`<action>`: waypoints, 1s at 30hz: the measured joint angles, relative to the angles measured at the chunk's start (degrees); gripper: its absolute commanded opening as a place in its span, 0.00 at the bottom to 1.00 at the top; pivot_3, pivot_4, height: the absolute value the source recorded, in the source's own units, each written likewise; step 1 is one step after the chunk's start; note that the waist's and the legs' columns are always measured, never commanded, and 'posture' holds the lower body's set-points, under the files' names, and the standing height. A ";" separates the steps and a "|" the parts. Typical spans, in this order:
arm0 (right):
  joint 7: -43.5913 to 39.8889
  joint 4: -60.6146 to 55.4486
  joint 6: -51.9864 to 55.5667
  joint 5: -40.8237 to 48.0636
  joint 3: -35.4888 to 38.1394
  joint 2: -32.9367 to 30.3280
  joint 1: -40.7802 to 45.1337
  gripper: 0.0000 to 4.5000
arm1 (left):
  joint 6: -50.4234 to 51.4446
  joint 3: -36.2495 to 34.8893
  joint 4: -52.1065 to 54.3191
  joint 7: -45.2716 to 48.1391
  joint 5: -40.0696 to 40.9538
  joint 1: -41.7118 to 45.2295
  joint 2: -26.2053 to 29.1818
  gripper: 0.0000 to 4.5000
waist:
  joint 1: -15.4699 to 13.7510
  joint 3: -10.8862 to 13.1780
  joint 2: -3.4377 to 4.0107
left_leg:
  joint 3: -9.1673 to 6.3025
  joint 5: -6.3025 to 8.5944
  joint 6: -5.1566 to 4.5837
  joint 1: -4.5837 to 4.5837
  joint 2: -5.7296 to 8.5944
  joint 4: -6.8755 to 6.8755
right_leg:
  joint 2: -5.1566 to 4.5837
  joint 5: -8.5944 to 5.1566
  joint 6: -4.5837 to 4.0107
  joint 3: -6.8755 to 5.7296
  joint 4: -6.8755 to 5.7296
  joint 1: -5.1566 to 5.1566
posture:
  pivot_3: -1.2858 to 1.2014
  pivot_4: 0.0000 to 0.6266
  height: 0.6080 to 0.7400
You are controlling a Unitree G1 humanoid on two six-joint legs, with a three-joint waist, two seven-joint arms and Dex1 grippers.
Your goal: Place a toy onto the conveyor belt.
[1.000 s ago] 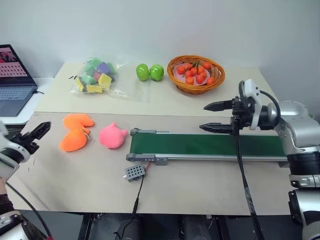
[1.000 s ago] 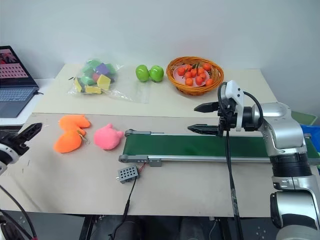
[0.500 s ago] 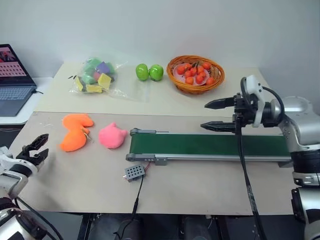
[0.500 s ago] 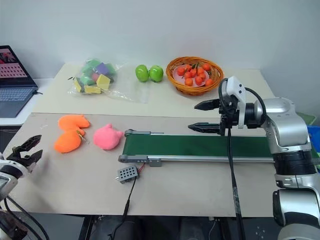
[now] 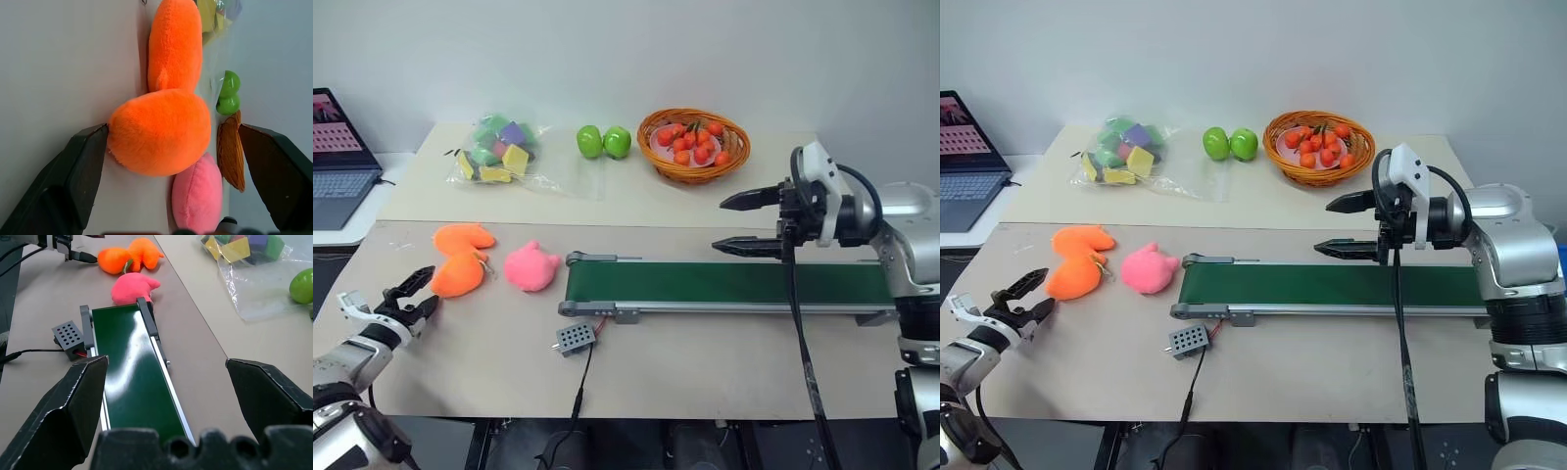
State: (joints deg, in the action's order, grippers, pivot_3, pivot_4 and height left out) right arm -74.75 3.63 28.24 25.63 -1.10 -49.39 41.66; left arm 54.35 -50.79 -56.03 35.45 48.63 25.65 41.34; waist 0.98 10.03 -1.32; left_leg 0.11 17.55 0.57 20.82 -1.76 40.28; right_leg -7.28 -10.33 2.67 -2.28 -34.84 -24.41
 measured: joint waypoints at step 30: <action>0.01 -0.85 0.20 -0.02 0.42 -3.00 -0.16 1.00 | -8.73 1.26 -7.96 -2.62 -0.61 4.92 -1.87 0.51 | -0.20 -0.01 0.00 | 0.01 -0.02 0.04 -0.09 0.01 -0.01 | -0.01 0.00 0.00 0.01 -0.02 0.07 | 0.52 0.24 0.99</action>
State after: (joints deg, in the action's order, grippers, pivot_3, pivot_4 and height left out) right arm -74.74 2.78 28.44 25.62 -0.68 -52.40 41.50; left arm 45.63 -49.52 -64.00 32.82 48.02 30.57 39.48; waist 0.78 10.02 -1.33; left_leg 0.12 17.53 0.61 20.73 -1.75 40.27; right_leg -7.29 -10.33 2.67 -2.27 -34.86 -24.33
